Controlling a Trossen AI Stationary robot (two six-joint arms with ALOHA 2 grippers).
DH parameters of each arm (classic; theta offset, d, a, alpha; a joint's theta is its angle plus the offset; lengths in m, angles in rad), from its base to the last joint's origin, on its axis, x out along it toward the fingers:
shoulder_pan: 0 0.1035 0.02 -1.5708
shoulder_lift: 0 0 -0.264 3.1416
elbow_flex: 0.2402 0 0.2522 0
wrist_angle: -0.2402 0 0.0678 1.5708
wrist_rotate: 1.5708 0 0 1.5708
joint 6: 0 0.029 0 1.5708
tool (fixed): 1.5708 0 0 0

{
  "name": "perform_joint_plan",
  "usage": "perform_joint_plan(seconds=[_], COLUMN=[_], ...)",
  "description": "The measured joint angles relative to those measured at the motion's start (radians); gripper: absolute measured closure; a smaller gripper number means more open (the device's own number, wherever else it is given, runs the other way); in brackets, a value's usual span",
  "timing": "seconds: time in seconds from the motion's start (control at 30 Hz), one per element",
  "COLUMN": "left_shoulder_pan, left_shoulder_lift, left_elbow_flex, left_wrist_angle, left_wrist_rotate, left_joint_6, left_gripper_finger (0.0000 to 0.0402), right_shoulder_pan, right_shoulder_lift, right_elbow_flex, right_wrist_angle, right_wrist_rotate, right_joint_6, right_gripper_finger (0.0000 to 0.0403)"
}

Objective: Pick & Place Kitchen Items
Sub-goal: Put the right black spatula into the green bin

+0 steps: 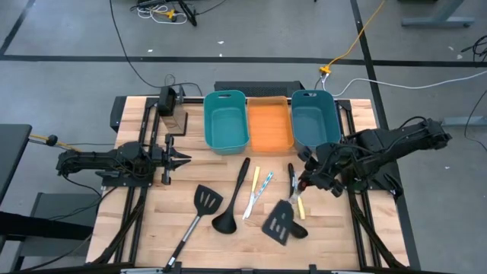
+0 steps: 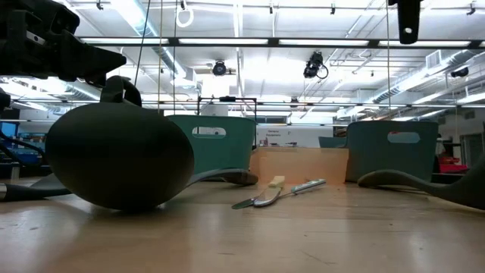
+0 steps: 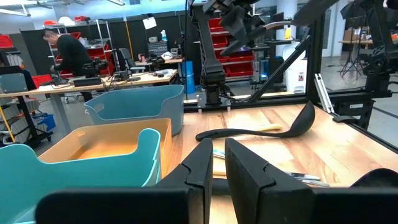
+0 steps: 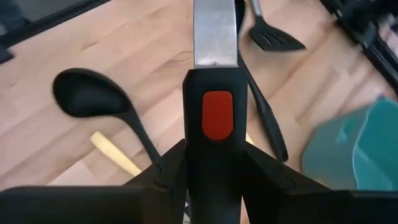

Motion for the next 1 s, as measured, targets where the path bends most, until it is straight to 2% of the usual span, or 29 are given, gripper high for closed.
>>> perform_joint_plan(seconds=[0.37,0.77,1.0], left_shoulder_pan=[0.0,0.0,0.0], left_shoulder_lift=[0.0,0.0,0.0], left_elbow_flex=[0.0,0.0,0.0], left_wrist_angle=[0.0,0.0,0.0], left_wrist_rotate=[0.0,0.0,0.0], left_joint_6=[0.0,0.0,0.0], left_gripper_finger=[0.0352,0.0352,0.0352], right_shoulder_pan=[-0.04,-0.055,-0.101], right_shoulder_lift=[0.0,0.0,0.0], right_elbow_flex=[0.0,0.0,0.072], right_wrist_angle=[0.059,0.126,0.142], right_wrist_rotate=[0.003,0.099,0.098], right_joint_6=[0.133,0.39,0.507], right_gripper_finger=[0.0282,0.0282,0.0282])
